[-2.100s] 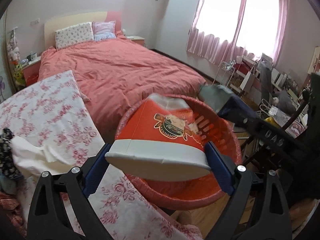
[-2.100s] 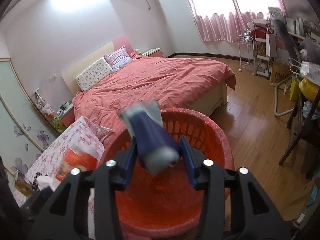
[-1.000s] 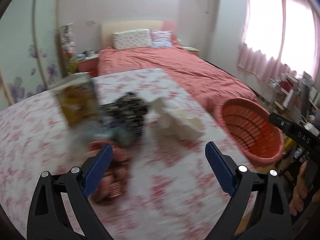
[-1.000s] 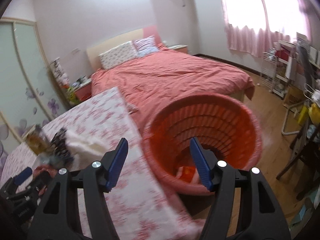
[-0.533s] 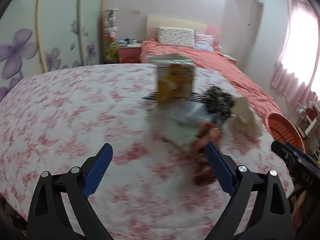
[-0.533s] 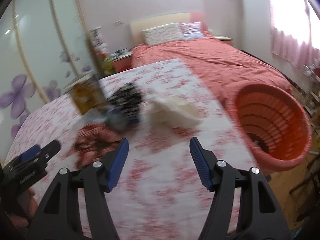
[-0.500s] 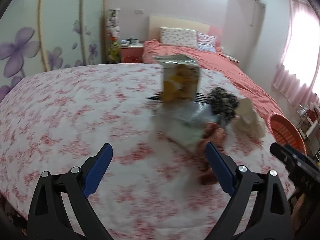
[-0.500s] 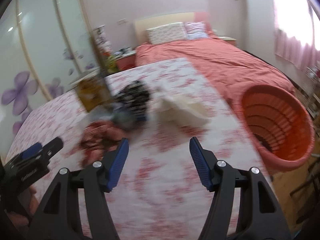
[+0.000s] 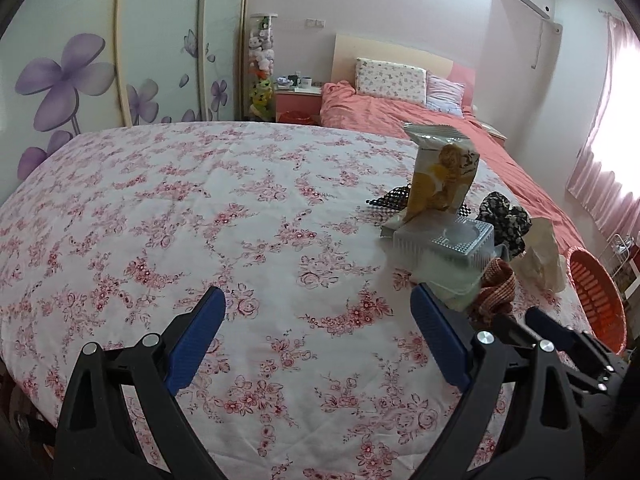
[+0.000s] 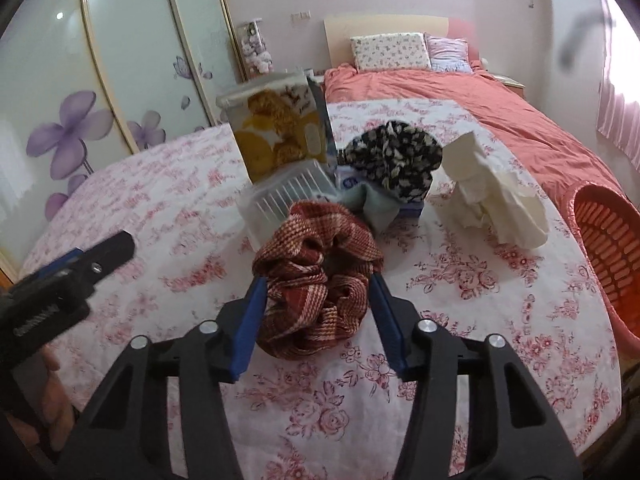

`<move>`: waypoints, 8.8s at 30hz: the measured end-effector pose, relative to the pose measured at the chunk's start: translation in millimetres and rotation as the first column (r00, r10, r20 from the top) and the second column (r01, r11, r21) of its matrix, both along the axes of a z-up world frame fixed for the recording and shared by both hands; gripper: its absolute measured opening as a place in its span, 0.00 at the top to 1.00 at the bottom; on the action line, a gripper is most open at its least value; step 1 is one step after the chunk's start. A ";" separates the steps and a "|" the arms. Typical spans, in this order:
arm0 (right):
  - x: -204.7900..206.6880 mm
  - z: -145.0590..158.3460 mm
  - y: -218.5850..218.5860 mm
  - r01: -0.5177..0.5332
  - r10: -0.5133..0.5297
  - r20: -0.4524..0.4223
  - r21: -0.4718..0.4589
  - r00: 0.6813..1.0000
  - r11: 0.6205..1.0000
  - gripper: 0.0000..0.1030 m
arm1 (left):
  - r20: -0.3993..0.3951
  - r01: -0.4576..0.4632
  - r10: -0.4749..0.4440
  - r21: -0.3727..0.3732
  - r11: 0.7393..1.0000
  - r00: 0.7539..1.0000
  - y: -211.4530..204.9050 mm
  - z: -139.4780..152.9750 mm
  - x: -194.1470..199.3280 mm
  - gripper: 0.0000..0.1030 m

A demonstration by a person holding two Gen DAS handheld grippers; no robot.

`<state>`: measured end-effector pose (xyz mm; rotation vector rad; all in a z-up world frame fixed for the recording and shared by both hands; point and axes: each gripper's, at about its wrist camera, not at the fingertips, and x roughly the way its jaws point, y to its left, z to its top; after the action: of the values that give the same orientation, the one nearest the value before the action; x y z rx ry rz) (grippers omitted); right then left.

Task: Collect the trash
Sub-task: 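Return both tools to the bed and grasp the plaid scrunchie with the right tool, then grasp the clear plastic box with the left tool while the right tool holds the scrunchie, then carry both items over the basket and open both tools to drop them, then move both tools back to the remaining items on the bed, then grasp the tissue with the right tool while the left tool grasps the snack bag, then carry the tissue and snack bag over the orange basket with both tools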

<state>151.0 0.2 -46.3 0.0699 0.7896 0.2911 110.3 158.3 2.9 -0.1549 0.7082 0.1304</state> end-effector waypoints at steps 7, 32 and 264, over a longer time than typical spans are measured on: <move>-12.8 -0.5 -12.6 -0.026 0.026 0.021 -0.002 0.999 1.000 0.90 | -0.024 0.041 -0.041 -0.012 0.999 0.999 -12.9 -6.3 8.7 0.10; -24.0 10.4 -106.1 0.181 -0.182 0.050 0.027 0.982 0.983 0.92 | -0.164 0.029 -0.026 0.017 0.999 0.986 -93.2 -18.0 102.7 0.06; 46.9 23.0 -134.8 0.240 -0.240 0.102 0.009 0.966 0.971 0.93 | 0.109 -0.011 0.005 0.050 0.999 0.994 -88.2 11.3 103.5 0.41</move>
<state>197.9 -134.5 -23.3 0.1450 0.6721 0.0628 213.8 70.1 14.1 -0.1152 0.5947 0.1463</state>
